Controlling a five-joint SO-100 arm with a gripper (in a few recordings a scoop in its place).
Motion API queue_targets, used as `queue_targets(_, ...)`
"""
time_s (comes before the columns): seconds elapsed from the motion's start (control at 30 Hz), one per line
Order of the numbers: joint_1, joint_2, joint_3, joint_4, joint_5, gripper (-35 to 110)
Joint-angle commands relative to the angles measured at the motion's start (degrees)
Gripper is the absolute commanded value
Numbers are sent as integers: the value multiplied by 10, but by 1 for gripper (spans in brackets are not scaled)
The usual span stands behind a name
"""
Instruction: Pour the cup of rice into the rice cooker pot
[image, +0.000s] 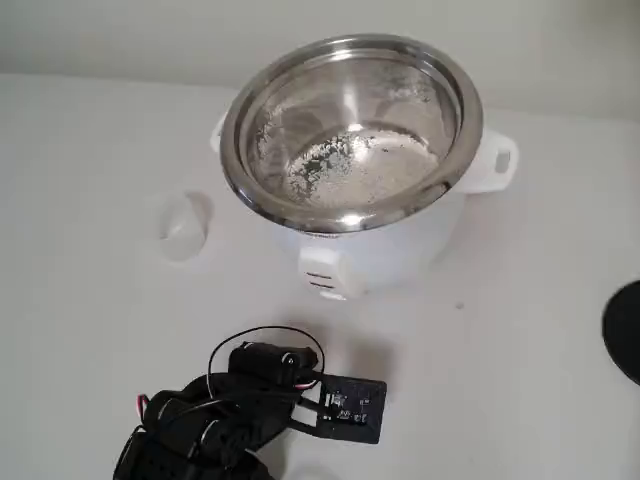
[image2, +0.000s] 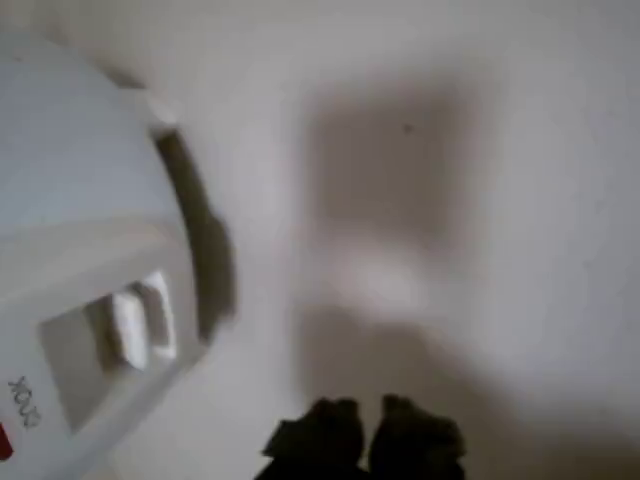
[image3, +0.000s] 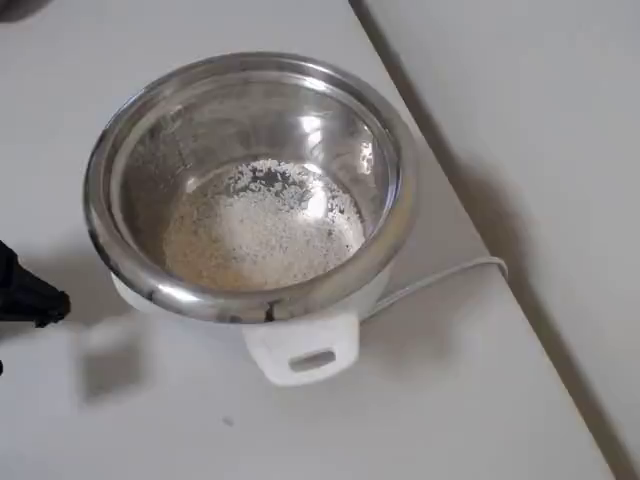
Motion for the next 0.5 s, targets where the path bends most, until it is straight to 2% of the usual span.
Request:
queue_targets(0.0, -2, 5, 0, -14, -4, 3)
queue_targets(0.47, -6, 5, -4, 3, -4, 3)
